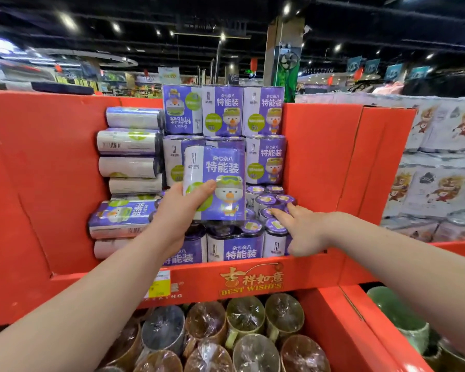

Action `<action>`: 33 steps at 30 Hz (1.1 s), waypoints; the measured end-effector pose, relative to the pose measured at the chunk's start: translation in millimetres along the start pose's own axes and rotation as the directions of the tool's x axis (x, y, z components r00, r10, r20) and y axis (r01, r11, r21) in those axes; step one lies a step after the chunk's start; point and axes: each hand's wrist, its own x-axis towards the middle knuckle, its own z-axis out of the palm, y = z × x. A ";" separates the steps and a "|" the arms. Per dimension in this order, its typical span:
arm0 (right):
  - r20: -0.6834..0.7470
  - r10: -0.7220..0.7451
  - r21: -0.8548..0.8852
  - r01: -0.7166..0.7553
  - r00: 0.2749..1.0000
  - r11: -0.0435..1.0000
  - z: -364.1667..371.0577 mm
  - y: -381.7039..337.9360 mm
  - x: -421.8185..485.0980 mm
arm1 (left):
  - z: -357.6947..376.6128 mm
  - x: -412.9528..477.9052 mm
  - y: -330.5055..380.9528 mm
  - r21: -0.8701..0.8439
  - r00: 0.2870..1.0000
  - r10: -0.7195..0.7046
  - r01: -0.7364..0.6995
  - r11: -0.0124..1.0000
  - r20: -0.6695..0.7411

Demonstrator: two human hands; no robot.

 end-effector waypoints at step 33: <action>-0.743 0.030 0.388 0.393 0.669 0.834 -229.4 -67.3 89.7 | -42.9 8.5 -4.4 0.913 0.974 -0.027 -0.199 0.356 0.223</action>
